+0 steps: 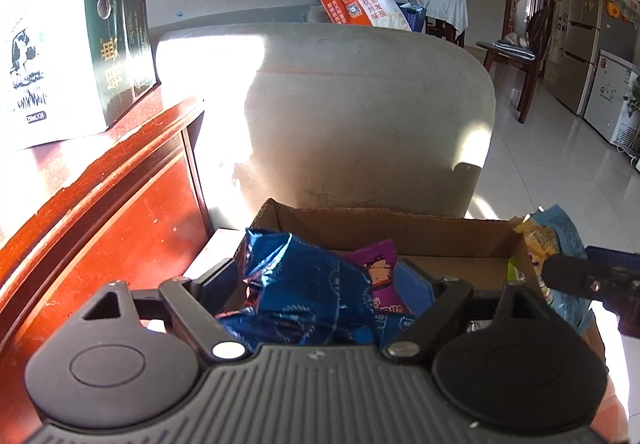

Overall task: Organize snacks
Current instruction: 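Open both grippers to drop the dark blue and light blue packets into the box, then move left gripper to the croissant packet while right gripper moves to the red packet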

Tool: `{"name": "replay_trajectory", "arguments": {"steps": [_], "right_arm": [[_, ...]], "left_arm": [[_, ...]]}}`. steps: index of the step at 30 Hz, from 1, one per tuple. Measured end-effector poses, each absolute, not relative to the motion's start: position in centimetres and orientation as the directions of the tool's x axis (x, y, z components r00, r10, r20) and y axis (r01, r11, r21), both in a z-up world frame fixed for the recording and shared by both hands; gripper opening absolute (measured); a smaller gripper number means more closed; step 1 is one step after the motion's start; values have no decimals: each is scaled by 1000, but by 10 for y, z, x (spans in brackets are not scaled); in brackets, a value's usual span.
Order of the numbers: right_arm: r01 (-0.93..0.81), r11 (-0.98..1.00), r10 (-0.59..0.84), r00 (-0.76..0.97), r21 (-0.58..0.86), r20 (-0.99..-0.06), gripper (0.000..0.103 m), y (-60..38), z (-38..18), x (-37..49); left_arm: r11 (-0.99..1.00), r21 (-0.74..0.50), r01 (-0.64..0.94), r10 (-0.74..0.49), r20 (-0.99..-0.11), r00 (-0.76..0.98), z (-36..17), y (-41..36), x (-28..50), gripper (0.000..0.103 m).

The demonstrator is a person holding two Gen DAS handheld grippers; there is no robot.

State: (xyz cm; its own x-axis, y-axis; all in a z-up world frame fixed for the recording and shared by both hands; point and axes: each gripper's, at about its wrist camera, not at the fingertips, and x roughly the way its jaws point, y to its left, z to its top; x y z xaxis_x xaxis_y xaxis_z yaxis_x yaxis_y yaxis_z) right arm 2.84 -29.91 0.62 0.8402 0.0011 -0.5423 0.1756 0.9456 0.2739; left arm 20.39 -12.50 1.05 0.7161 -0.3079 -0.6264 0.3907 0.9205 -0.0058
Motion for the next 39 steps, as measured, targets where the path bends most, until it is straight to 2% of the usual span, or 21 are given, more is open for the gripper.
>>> {"name": "replay_trajectory", "arguments": {"steps": [3, 12, 27, 39], "right_arm": [[170, 939, 21, 840, 300, -542, 68, -301, 8, 25], [78, 958, 96, 819, 277, -565, 76, -280, 13, 9], [-61, 959, 233, 728, 277, -644, 77, -249, -2, -6], [-108, 944, 309, 625, 313, -717, 77, -227, -34, -2]], "left_arm": [[917, 15, 399, -301, -630, 716, 14, -126, 200, 92], [907, 93, 410, -264, -633, 728, 26, -103, 173, 94], [912, 150, 382, -175, -700, 692, 0, -59, 144, 94], [959, 134, 249, -61, -761, 646, -50, -63, 173, 94]]}}
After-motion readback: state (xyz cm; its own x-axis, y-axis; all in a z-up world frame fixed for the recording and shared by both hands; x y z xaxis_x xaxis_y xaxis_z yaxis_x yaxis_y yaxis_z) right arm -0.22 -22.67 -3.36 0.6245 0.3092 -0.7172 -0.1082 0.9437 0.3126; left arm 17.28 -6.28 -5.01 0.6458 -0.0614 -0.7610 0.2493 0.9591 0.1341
